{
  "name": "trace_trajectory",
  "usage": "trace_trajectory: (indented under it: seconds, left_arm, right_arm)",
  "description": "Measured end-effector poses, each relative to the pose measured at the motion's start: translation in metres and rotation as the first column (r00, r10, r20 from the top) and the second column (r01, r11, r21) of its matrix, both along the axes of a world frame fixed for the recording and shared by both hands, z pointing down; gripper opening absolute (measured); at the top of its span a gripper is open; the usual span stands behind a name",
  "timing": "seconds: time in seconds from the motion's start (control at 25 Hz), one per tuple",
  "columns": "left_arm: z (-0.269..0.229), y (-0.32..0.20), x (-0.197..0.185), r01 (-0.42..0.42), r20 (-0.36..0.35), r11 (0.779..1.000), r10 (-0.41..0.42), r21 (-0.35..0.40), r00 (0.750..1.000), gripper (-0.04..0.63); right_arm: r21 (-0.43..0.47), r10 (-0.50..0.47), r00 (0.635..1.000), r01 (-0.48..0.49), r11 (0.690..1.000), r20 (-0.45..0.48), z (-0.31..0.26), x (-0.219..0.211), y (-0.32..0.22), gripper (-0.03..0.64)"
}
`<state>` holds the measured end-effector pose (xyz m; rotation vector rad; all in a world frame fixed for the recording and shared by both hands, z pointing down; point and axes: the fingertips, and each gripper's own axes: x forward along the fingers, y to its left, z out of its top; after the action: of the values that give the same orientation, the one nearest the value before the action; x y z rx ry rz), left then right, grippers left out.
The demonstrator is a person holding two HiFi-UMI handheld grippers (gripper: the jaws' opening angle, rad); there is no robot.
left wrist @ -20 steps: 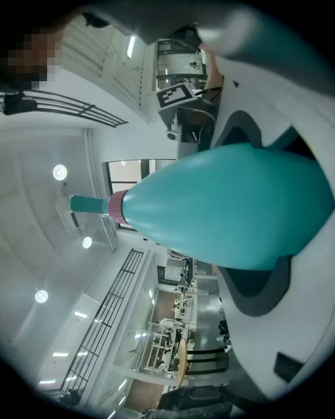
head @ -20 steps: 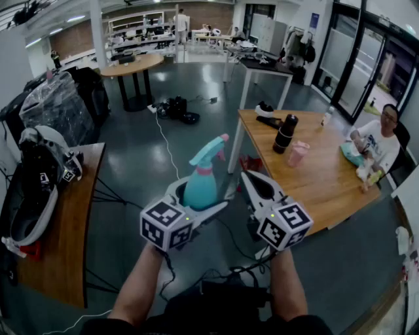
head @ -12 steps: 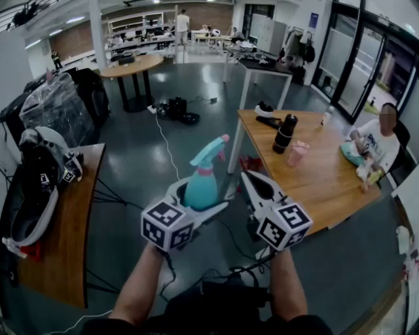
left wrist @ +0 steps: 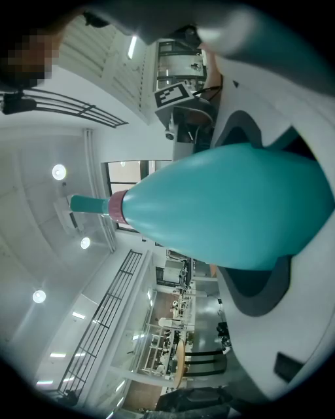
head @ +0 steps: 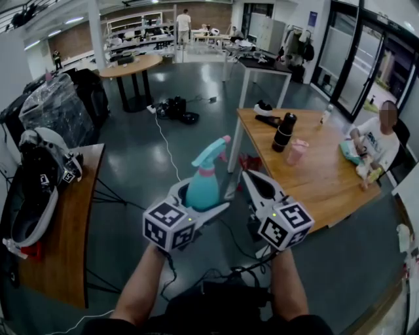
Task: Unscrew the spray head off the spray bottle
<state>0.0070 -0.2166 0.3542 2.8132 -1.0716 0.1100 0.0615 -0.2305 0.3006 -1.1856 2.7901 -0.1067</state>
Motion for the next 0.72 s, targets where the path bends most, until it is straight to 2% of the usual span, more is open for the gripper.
trace_trajectory:
  seconds: [0.24, 0.52, 0.64, 0.72]
  left_arm:
    - [0.004, -0.002, 0.003, -0.008, 0.007, 1.000, 0.008, -0.007, 1.000, 0.446]
    - [0.012, -0.006, 0.011, -0.021, 0.031, 1.000, 0.022, -0.022, 0.999, 0.446]
    - [0.014, -0.010, 0.019, -0.028, 0.040, 0.999, 0.029, -0.020, 0.999, 0.446]
    - [0.016, -0.012, 0.024, -0.027, 0.053, 1.000, 0.028, -0.012, 0.998, 0.446]
  right_arm:
    - [0.002, -0.004, 1.000, 0.004, 1.000, -0.002, -0.001, 0.000, 0.004, 0.008]
    - [0.000, -0.127, 0.990, 0.128, 0.992, 0.062, -0.023, -0.016, 0.025, 0.016]
    - [-0.035, -0.201, 0.973, 0.207, 0.978, 0.117, -0.032, -0.026, 0.032, 0.094]
    - [-0.064, -0.218, 0.967, 0.227, 0.972, 0.130, -0.032, -0.030, 0.031, 0.127]
